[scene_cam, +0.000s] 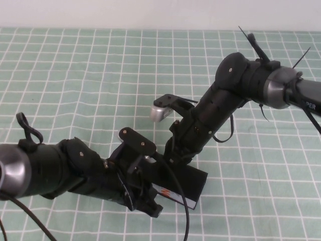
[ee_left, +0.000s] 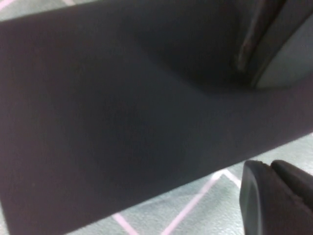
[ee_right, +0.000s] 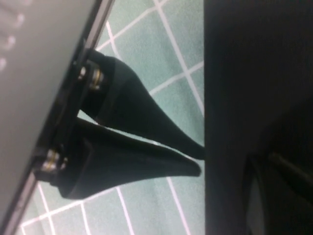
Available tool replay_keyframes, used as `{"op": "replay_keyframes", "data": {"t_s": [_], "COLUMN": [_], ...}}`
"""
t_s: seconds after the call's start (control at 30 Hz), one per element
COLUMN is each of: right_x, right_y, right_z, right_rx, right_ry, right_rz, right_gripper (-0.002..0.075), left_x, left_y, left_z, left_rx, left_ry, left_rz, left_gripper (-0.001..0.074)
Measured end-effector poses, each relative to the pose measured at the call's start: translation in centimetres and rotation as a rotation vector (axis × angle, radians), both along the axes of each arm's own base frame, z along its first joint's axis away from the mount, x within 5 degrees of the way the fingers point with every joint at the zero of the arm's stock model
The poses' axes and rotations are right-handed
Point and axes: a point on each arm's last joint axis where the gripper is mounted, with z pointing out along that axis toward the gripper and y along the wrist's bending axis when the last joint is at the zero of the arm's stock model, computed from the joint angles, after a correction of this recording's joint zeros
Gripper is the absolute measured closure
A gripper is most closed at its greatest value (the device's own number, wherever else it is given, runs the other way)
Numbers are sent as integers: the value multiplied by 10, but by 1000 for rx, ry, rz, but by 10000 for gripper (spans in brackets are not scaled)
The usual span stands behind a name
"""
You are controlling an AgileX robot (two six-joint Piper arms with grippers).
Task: Return glasses to glasses case
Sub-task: Close the glasses case
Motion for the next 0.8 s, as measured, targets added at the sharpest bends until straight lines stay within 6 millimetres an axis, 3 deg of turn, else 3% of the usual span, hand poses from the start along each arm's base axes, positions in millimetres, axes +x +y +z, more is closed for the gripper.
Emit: {"op": "replay_keyframes", "data": {"t_s": [0.17,0.37,0.47,0.57,0.67,0.8], "right_x": [-4,-19,-30,-44,-62,-83], "right_y": [-2,-15,-21,-28,-31,-24], "right_z": [14,72,85,74,47,17], "right_rx": [-10,-1,-4,-41,-107,-173], "right_ry": [-43,-171,-183,-137,-65,-63], "right_rz": [13,-1,-13,-7,14,27], "right_gripper": [739,739,739,739,739,739], "left_x": [-4,-14,-21,-27,-26,-17], "left_y": [0,8,14,25,42,67], "left_z": [13,60,86,108,126,136], "left_rx": [-30,-103,-140,-174,-196,-192], "left_ry": [-15,-151,-238,-310,-372,-402], "left_rz": [-21,-58,-72,-53,1,90], "left_gripper": [741,741,740,740,741,741]}}
